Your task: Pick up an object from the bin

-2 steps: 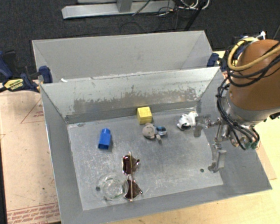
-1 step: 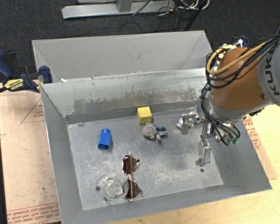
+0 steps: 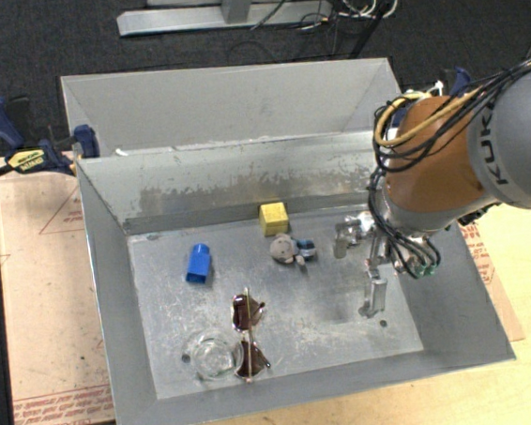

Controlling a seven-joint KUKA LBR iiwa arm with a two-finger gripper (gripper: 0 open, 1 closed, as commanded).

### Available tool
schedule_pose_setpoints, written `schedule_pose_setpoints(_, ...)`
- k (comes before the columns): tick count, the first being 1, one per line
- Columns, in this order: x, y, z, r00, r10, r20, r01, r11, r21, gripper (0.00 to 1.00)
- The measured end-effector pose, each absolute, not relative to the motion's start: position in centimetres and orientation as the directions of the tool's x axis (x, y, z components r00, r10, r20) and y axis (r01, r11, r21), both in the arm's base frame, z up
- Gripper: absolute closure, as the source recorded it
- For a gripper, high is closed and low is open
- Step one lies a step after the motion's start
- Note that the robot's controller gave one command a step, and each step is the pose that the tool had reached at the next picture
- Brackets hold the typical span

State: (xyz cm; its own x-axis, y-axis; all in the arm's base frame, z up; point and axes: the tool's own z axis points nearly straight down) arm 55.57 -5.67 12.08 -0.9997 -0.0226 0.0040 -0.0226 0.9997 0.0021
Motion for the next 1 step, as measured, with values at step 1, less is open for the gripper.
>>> schedule_pose_setpoints(1,59.01,-2.38,13.28,-0.977,-0.212,-0.004,-0.212,0.977,0.0,0.0)
